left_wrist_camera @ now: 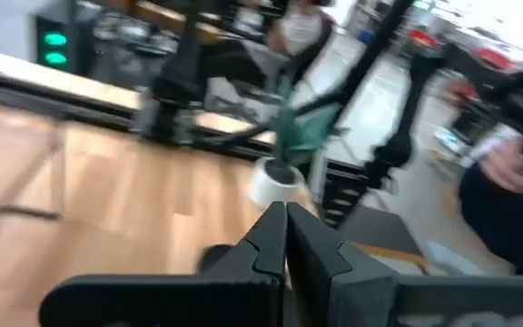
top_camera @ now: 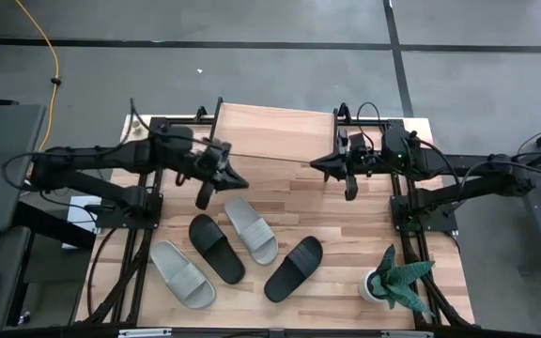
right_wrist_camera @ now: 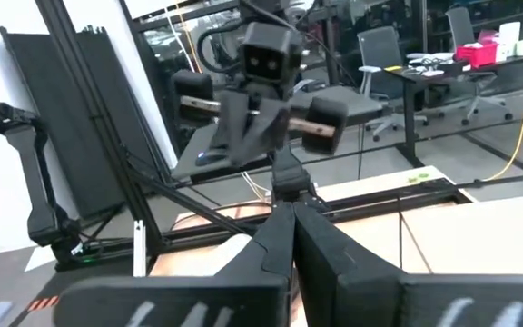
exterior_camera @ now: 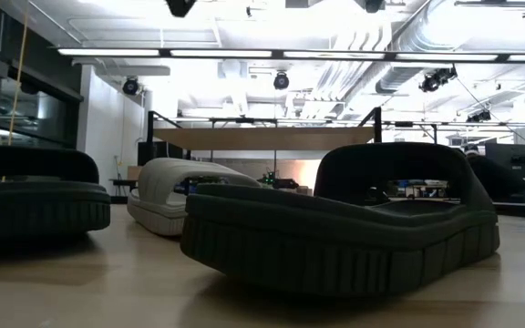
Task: Pick and place slides into the shelf
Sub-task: Put the right black slipper on the shelf
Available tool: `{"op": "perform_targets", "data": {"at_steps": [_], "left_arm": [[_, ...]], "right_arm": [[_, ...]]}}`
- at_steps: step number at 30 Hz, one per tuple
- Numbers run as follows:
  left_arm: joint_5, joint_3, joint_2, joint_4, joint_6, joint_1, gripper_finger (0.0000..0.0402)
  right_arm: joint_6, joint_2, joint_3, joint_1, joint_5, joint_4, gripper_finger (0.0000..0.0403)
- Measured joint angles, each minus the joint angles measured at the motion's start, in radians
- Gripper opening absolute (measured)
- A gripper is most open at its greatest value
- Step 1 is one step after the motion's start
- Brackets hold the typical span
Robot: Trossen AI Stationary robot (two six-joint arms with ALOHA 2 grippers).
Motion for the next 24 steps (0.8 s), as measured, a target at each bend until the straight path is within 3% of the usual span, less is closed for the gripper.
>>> {"op": "perform_targets", "data": {"at_steps": [7,13,18,24], "left_arm": [[0.111,0.001,0.02,0.154,0.04,-0.138,0.0001],[0.09,0.001,0.016,0.18,0.08,-0.243,0.0001],[0.01,0.0,0.028,0.139,0.108,-0.315,0.0001],[-0.008,0.0,0.037,0.101,0.144,-0.366,0.0001]], "right_arm": [[0.081,0.005,-0.004,0.032,0.002,-0.095,0.0],[0.271,0.061,-0.004,0.035,-0.129,-0.222,0.0],[0.387,0.13,-0.004,0.042,-0.183,-0.344,0.0],[0.453,0.2,-0.005,0.07,-0.224,-0.426,0.0]]}}
